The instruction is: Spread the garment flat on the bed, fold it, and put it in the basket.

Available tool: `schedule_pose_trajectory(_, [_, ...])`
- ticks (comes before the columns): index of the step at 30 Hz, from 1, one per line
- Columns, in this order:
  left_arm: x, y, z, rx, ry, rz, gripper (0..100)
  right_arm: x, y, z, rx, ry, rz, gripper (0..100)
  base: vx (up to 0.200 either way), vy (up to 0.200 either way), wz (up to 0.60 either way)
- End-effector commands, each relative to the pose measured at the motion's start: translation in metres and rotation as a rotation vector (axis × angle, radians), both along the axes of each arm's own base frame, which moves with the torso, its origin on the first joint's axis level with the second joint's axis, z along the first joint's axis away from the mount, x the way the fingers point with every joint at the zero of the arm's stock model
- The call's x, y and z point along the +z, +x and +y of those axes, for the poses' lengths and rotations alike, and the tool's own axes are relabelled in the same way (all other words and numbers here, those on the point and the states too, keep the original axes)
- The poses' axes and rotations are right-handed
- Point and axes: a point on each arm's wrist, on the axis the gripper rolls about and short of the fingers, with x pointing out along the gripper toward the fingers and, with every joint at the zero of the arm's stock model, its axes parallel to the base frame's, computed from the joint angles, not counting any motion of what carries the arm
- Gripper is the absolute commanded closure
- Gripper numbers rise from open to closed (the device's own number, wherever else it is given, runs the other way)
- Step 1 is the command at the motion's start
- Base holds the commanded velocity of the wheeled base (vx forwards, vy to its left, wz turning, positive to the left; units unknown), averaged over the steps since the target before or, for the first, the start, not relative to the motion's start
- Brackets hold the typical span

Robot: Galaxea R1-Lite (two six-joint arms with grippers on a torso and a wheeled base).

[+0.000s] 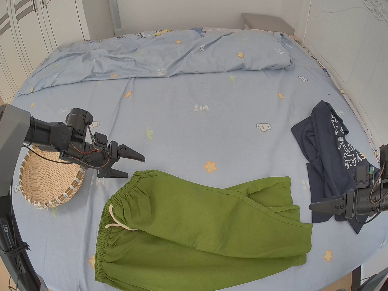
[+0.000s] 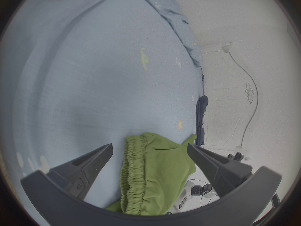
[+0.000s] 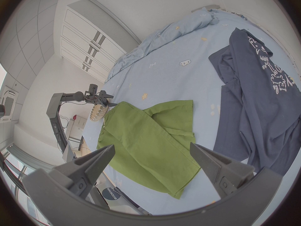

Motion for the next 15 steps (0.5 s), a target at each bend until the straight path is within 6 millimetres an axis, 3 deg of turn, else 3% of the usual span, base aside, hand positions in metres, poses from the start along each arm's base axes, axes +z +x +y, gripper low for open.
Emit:
schedule_pose_trajectory(1, [-0.015,0.004,-0.004,-0.012,0.004,0.033,0,-0.001,0.000,0.001,0.005,0.000,0.002,0,0.000,0.000,0.00])
schedule_pose_trajectory(8, [-0.033,0.008,-0.018,-0.043,0.015,0.072,0,-0.001,0.000,0.002,0.013,0.000,0.004,0,0.000,0.000,0.00])
schedule_pose_trajectory(14, [-0.035,0.009,-0.020,-0.046,0.025,0.071,0,-0.003,-0.001,0.003,0.015,0.002,0.011,0,0.000,0.000,0.00])
schedule_pose_trajectory(15, [-0.035,0.008,-0.020,-0.046,0.026,0.072,100,-0.003,-0.001,0.003,0.018,0.002,0.011,0,0.000,0.000,0.00])
